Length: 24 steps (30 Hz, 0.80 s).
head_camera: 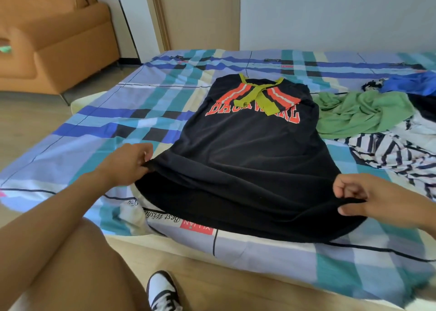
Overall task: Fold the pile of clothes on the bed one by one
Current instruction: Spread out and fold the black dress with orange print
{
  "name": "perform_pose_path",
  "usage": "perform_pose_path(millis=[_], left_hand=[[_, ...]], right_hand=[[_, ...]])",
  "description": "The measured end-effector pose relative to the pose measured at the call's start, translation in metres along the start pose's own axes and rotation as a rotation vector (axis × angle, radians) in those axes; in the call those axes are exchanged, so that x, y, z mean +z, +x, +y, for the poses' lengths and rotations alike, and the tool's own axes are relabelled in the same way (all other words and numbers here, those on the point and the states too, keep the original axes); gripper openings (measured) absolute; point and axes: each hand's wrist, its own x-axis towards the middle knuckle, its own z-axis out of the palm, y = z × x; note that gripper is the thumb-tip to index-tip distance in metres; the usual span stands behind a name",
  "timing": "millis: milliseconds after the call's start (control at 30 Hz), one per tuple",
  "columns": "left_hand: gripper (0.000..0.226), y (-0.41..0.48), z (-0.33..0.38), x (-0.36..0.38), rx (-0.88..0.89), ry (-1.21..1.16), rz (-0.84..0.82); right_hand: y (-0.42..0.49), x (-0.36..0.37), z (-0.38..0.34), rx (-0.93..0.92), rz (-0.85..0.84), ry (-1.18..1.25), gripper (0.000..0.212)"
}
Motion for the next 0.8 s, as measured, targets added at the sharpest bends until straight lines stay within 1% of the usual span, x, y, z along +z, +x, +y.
perform_pose_path(millis=[67,133,200,267,367,400,433,500,533,600,633,733,800], left_hand=[[0.023,-0.007,-0.005,-0.016,0.125,-0.164,0.092],[0.025,-0.019,-0.022,-0.030,0.212,-0.211,0.096],[0.035,-0.036,-0.052,-0.036,0.227,-0.219,0.016],[0.045,-0.053,-0.079,-0.035,0.178,-0.220,-0.060],[0.046,-0.067,-0.101,-0.022,0.172,-0.158,-0.131],[0.044,-0.068,-0.102,-0.018,0.184,-0.126,-0.174],[0.043,-0.066,-0.101,-0.015,0.191,-0.084,-0.221],[0.035,-0.057,-0.088,-0.014,0.178,-0.002,-0.295],[0.032,-0.051,-0.079,-0.014,0.181,0.011,-0.297],[0.035,-0.039,-0.056,-0.013,0.207,0.017,-0.298],[0.034,-0.033,-0.044,-0.012,0.219,0.024,-0.326],[0.034,-0.021,-0.027,-0.004,0.292,0.114,-0.426],[0.031,-0.021,-0.026,-0.006,0.279,0.121,-0.494]], right_hand=[[-0.005,-0.008,0.003,-0.002,0.009,0.050,0.029],[-0.013,-0.017,0.007,0.032,0.012,0.141,0.028],[-0.019,-0.022,0.012,0.051,-0.029,0.127,0.028],[-0.021,-0.022,0.014,0.053,-0.113,0.103,0.024],[-0.017,-0.008,0.012,0.027,-0.290,0.060,0.025],[-0.016,-0.003,0.011,0.032,-0.335,0.050,0.032],[-0.014,0.001,0.009,0.050,-0.372,0.036,0.040],[-0.010,0.004,0.004,0.085,-0.432,0.016,0.050],[-0.008,0.005,0.001,0.091,-0.471,0.026,0.051],[-0.007,0.004,-0.004,0.101,-0.535,0.059,0.048],[-0.006,0.005,-0.006,0.112,-0.552,0.073,0.047],[-0.006,0.004,-0.001,0.138,-0.539,0.109,0.050],[-0.007,-0.001,0.002,0.152,-0.469,0.119,0.053]])
